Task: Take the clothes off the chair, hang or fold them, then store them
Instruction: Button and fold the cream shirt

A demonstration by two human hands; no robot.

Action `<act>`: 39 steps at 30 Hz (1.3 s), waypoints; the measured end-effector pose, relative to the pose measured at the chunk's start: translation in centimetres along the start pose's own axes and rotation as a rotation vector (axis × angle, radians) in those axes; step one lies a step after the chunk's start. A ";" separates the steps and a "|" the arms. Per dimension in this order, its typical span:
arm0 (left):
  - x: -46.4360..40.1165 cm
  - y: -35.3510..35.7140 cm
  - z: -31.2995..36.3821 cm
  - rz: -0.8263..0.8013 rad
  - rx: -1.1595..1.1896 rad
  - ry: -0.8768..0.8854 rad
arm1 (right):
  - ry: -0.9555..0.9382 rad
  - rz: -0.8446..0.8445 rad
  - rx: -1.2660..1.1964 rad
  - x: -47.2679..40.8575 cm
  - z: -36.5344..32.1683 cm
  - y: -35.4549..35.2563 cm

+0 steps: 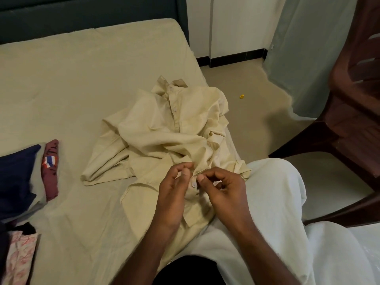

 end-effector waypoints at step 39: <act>-3.9 -4.3 -1.8 -0.599 -0.687 -0.237 | 0.333 -0.555 1.145 -3.2 5.9 3.9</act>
Point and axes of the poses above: each hand's wrist, its own x-axis away from the middle knuckle, its own y-axis out of the palm, z = x × y, the point moved 10 cm from there along -x, towards the middle knuckle, and after that the axes turned 8 degrees about -x, right-handed, at the moved point
